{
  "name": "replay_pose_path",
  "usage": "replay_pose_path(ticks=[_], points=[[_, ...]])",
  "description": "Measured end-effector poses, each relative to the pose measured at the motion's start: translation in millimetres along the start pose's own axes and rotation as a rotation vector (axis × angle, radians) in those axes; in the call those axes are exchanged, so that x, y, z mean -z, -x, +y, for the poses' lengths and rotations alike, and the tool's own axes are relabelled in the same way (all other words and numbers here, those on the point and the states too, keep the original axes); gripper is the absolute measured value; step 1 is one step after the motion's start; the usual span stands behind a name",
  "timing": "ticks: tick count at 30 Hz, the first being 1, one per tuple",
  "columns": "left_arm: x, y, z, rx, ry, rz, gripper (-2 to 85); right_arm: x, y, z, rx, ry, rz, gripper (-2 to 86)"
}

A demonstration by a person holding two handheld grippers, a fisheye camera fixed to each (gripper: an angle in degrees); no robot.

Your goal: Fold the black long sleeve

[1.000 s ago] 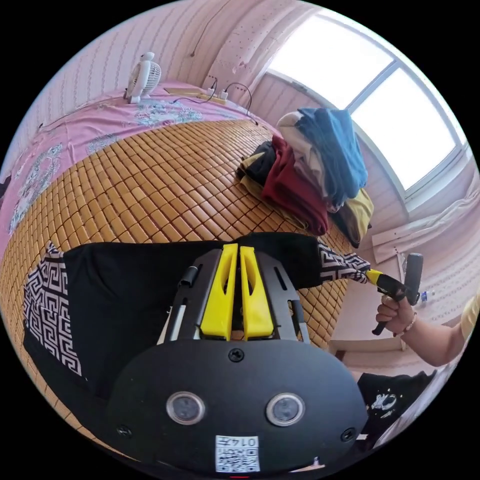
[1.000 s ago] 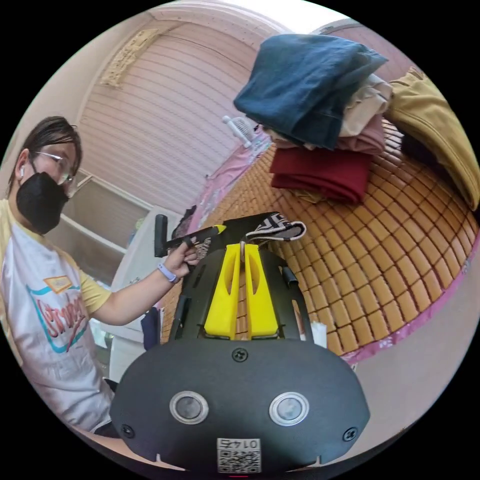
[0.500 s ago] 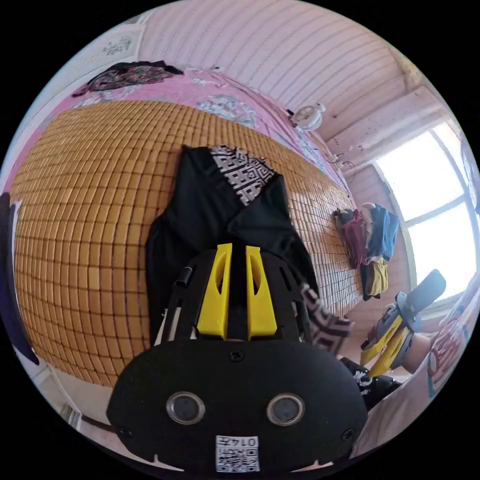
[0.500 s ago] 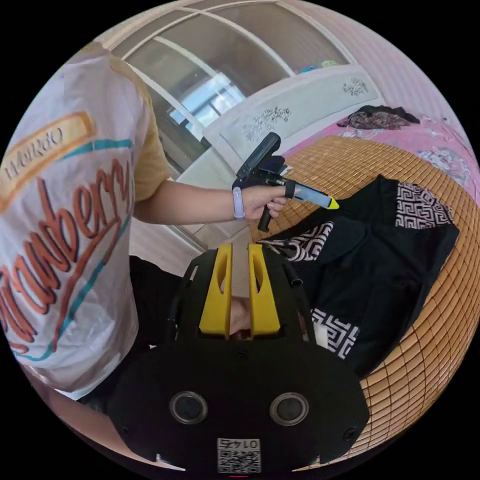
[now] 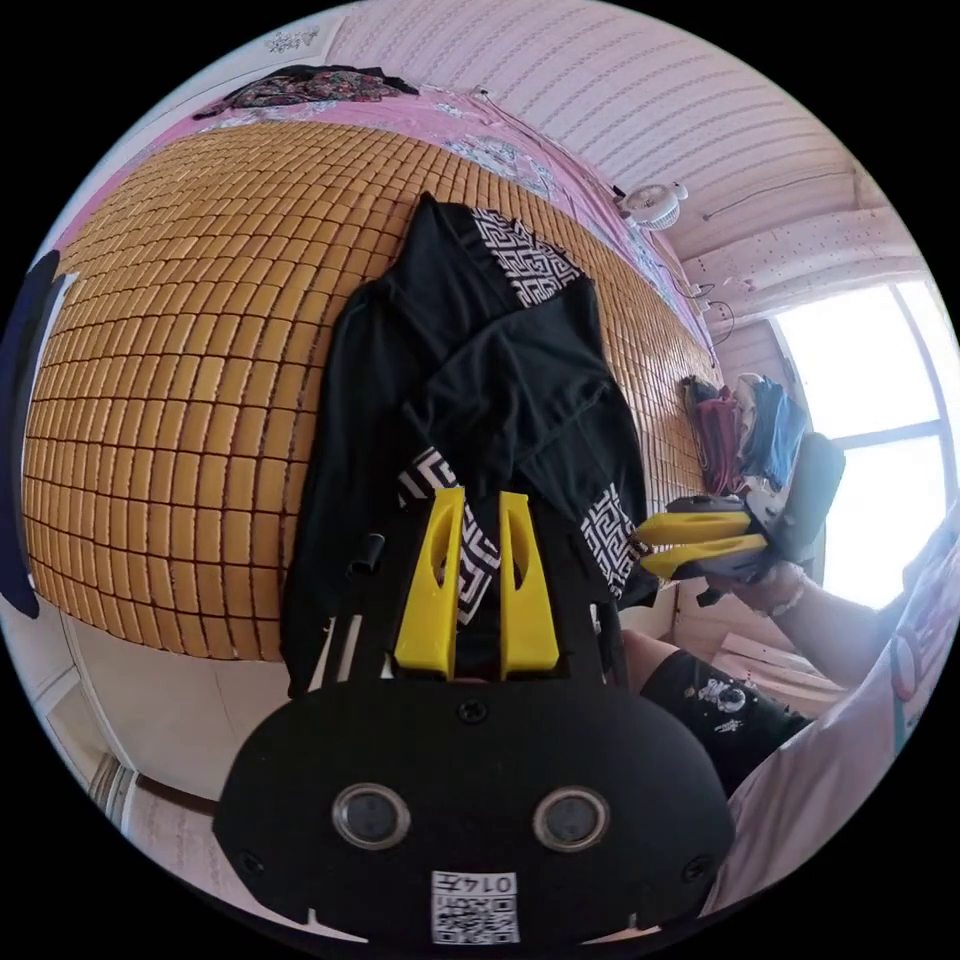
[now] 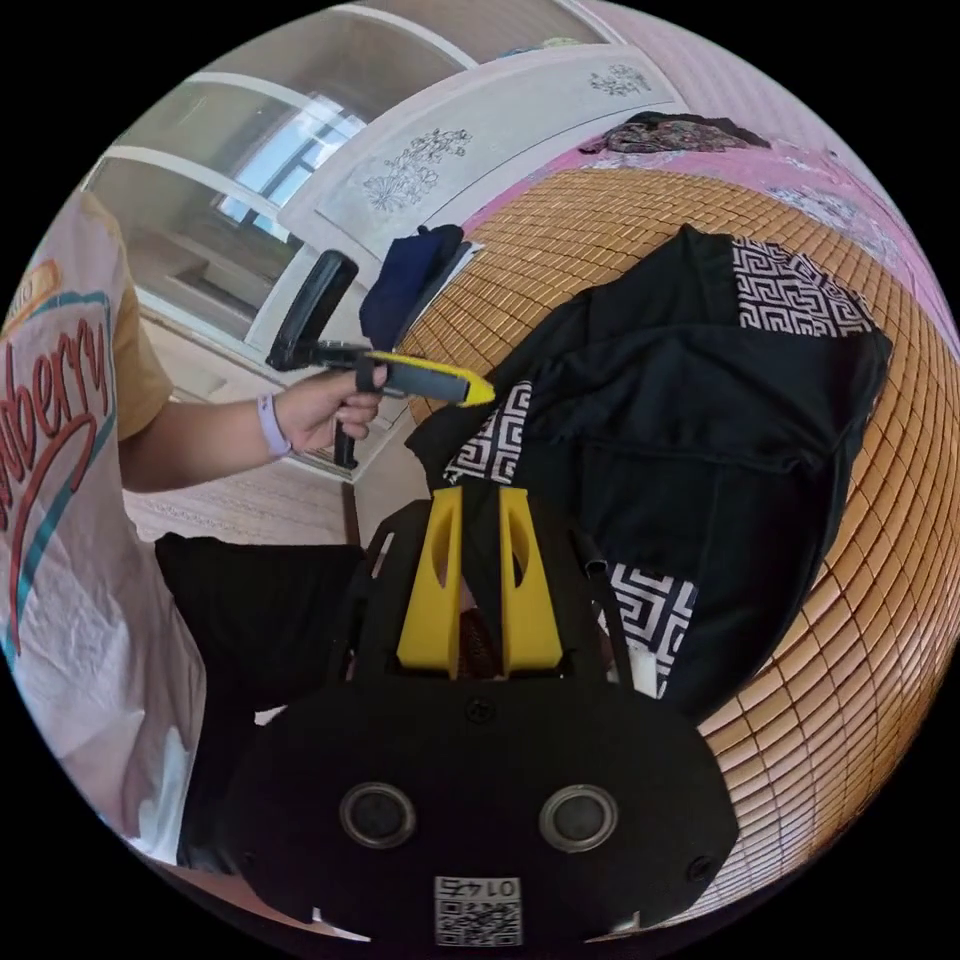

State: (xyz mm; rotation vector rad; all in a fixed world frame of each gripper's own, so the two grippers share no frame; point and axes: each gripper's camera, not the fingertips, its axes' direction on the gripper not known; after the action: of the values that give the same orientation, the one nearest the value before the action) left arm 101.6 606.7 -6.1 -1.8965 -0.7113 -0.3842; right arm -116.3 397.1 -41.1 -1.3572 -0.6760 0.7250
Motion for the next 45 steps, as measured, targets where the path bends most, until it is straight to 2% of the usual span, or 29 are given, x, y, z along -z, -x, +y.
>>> replay_pose_path(ticks=[4, 5, 7, 9, 10, 13, 19, 24, 30, 34, 37, 42, 45], points=[[-38, 6, 5, -0.032, 0.153, -0.099, 6.6, 2, -10, -9, -0.062, -0.050, -0.039, 5.8], [-36, 9, 5, -0.037, 0.136, -0.142, 4.5, 2, -11, -11, -0.065, -0.046, -0.040, 5.4], [-31, 17, 4, -0.032, 0.145, -0.116, 1.0, 0, -13, -14, -0.065, -0.031, -0.032, 4.8], [-1, 31, 13, -0.028, 0.011, -0.037, -0.4, -1, -15, -17, -0.067, -0.015, -0.028, 4.4], [6, 38, 17, -0.009, -0.002, -0.021, -0.5, 0, -15, -18, -0.067, -0.014, -0.028, 4.4], [36, 87, 37, 0.156, -0.012, 0.024, -0.2, 3, -20, -19, -0.074, -0.018, -0.017, 4.5], [70, 148, 50, 0.238, 0.041, -0.142, 4.9, 14, -47, -32, -0.085, -0.031, 0.132, 7.0], [70, 151, -40, 0.073, -0.128, -0.120, 6.2, 47, -107, -83, -0.137, -0.169, 0.429, 9.4], [32, 124, -182, -0.117, -0.219, -0.053, 8.3, 63, -195, -156, -0.362, -0.283, 0.591, 12.7], [1, 108, -242, -0.153, -0.192, -0.119, 9.0, 51, -249, -182, -0.542, -0.177, 0.508, 11.9], [-25, 108, -273, -0.113, -0.094, -0.169, 9.1, 60, -262, -185, -0.567, -0.148, 0.514, 5.2], [-31, 96, -292, -0.175, -0.041, -0.272, 3.3, 101, -277, -182, -0.527, -0.279, 0.343, 1.6], [-13, 99, -301, -0.140, -0.138, -0.166, -0.2, 126, -286, -192, -0.520, -0.356, 0.307, 1.2]])
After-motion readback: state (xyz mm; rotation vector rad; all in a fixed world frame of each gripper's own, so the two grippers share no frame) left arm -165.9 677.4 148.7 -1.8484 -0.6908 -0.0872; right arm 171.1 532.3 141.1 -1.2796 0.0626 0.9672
